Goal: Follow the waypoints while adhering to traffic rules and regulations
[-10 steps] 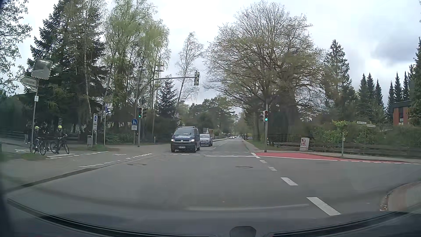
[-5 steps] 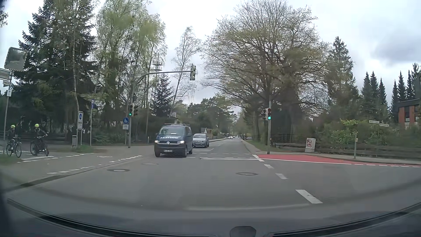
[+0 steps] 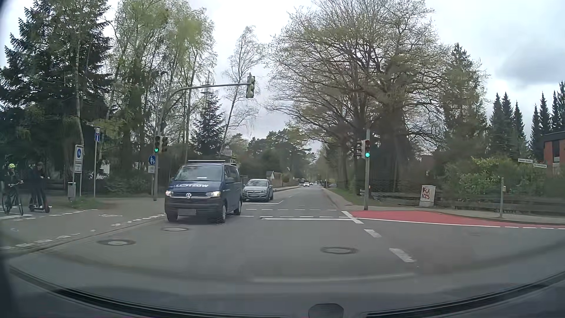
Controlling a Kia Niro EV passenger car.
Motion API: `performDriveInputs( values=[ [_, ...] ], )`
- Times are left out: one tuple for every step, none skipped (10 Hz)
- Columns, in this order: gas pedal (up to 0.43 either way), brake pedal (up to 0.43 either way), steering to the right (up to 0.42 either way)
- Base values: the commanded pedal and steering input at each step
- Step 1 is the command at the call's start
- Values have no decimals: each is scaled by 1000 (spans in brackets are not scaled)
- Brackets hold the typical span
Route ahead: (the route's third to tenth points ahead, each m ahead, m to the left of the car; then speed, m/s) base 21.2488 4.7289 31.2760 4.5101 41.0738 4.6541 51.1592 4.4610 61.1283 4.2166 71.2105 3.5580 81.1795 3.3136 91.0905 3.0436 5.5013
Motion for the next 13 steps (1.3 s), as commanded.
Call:
performDriveInputs(
  values=[
    [268, 0, 18],
    [268, 0, 17],
    [268, 6, 13],
    [268, 6, 9],
    [268, 6, 7],
    [268, 0, 7],
    [268, 0, 7],
    [268, 6, 7],
    [268, 6, 7],
    [260, 0, 7],
    [240, 0, 7],
    [240, 0, 7],
    [240, 0, 4]
  ],
)
